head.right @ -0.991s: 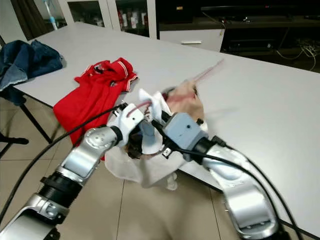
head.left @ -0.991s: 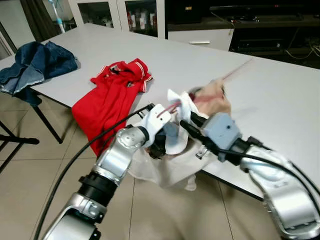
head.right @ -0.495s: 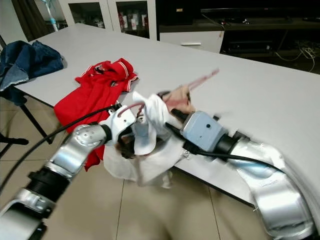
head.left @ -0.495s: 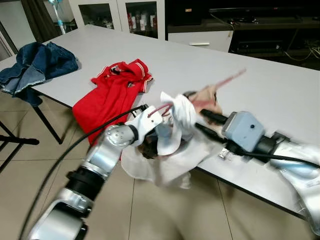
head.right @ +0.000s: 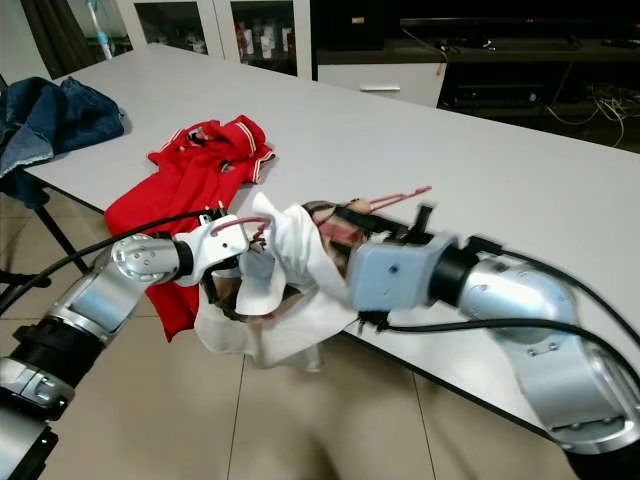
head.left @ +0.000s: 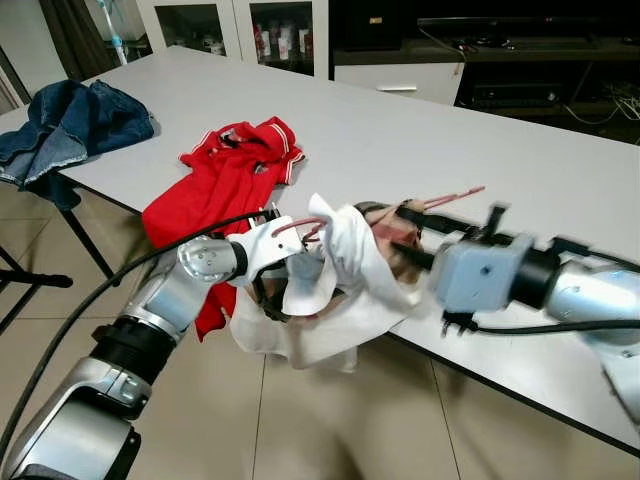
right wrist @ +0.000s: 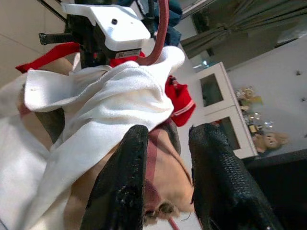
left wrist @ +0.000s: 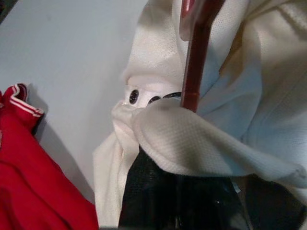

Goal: Hang hanger

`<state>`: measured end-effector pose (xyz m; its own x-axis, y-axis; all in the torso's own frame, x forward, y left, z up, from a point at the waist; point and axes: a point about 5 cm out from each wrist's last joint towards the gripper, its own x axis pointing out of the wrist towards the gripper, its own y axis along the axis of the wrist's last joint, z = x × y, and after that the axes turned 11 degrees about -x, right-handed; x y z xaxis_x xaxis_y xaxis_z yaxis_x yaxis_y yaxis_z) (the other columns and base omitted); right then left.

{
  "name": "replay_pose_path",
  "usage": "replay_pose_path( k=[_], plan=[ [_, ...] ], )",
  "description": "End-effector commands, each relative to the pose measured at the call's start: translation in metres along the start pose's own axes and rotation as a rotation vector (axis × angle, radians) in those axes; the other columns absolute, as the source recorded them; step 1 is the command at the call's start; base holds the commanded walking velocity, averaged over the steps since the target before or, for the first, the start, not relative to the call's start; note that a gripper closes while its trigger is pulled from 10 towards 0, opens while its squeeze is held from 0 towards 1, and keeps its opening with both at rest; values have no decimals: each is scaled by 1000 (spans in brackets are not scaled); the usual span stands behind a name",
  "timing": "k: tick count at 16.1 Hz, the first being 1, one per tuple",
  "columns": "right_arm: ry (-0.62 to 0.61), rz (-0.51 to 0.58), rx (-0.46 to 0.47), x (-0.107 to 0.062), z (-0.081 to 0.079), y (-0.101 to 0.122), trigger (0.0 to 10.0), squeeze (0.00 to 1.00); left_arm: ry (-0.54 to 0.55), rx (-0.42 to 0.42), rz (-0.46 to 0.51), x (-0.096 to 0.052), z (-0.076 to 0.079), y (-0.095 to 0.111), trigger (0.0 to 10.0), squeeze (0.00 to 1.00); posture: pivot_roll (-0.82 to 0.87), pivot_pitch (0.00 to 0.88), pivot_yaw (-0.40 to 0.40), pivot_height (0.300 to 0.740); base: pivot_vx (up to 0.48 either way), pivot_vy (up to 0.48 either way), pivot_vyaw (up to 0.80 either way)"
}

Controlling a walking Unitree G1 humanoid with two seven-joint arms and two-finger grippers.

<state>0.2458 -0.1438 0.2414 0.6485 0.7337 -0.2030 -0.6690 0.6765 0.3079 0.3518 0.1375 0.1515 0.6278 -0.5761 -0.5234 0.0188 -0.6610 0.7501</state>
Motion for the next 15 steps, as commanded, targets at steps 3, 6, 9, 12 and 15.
replay_pose_path(
  k=[3,6,9,12,15],
  plan=[
    [59,41,32,8,-6,2,10000,1000,-32,63,-33,-3,-5,0,10000,0,-30,50,40,740,0,0,0],
    [31,10,10,14,-1,-4,10000,584,-85,122,-44,-4,-2,-1,10000,0,-28,47,42,740,0,0,0],
    [85,-11,15,20,-9,-11,10000,102,-112,175,-37,-5,0,2,10000,0,-31,46,42,740,0,0,0],
    [192,-14,60,26,-26,-15,10000,141,-110,200,-23,-6,-3,9,10000,0,-23,46,38,740,0,0,0],
    [207,-78,64,39,-36,-26,10000,173,-113,255,-13,-10,-5,14,10000,4,-19,46,39,740,0,0,0]
  ],
)
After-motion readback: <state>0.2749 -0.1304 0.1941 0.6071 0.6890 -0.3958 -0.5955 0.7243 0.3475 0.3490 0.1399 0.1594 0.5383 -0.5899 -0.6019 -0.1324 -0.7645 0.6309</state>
